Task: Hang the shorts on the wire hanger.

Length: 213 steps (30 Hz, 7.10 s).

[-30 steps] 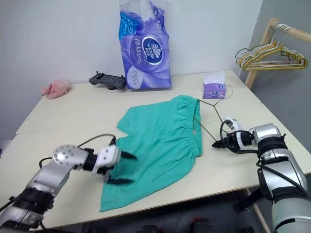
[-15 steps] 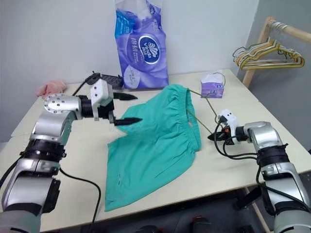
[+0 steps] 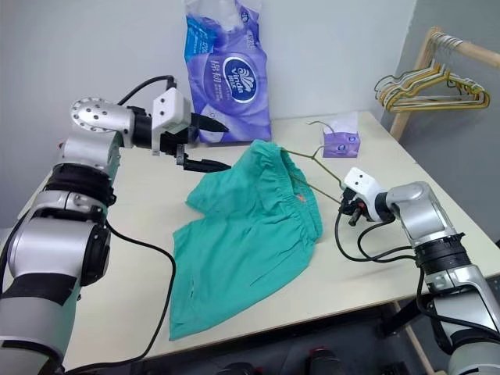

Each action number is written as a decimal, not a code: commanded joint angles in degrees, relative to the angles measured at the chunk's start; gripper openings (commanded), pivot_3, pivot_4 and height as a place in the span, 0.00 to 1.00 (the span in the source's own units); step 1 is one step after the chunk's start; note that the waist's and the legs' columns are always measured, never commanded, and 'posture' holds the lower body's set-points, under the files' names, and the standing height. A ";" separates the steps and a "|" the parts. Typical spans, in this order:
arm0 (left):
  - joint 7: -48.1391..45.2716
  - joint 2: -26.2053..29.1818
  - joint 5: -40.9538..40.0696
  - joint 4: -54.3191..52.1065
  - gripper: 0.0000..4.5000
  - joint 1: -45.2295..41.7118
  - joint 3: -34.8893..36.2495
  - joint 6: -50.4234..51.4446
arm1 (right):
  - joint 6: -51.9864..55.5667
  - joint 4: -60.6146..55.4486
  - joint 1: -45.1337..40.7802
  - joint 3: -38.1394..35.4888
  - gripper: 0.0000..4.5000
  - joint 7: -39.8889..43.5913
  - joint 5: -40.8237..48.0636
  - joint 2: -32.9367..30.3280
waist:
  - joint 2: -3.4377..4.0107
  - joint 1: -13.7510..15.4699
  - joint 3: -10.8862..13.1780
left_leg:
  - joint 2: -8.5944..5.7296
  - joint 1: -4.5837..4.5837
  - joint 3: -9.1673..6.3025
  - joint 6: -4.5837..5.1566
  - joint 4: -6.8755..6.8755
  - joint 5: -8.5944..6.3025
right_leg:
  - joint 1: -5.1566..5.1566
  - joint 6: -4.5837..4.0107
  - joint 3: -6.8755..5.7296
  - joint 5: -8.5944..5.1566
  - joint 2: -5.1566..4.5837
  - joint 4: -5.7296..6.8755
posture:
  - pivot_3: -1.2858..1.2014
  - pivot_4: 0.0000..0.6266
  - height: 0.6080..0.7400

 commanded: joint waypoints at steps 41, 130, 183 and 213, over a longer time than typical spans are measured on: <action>16.09 -9.57 20.99 12.58 0.50 -7.11 -5.22 -6.83 | 0.91 -18.38 -4.72 1.44 0.00 -0.59 -4.62 -3.38 | -0.11 -1.00 -0.07 | -0.02 -0.92 0.05 -0.01 0.54 0.00 | -0.90 0.02 0.02 0.02 -0.03 0.38 | 0.48 0.01 1.00; 10.65 -0.29 4.79 0.77 0.00 9.92 7.61 2.36 | 30.77 -25.61 7.62 -8.07 0.01 -28.75 19.91 23.71 | -0.98 -3.36 -0.69 | -0.12 -1.09 -0.14 -0.03 0.81 -0.01 | -1.15 0.03 -0.05 0.01 -0.20 0.98 | 0.50 0.00 1.00; 1.01 3.07 3.69 1.79 0.00 14.96 -2.21 -11.01 | 11.46 -20.32 5.40 -3.04 0.01 11.02 19.12 -20.40 | -0.98 -2.32 -0.70 | -0.10 -1.09 0.02 -0.01 0.90 -0.03 | -1.04 0.05 -0.01 0.00 -0.24 0.79 | 0.48 0.00 1.00; 10.41 1.07 15.00 6.97 0.00 10.52 -7.48 -17.89 | 23.27 -28.28 -13.17 3.14 0.01 11.61 22.86 -12.93 | -0.98 -2.52 -0.70 | -0.10 -1.16 0.02 0.00 0.91 -0.03 | -1.10 0.05 -0.04 0.00 -0.26 0.81 | 0.47 0.00 1.00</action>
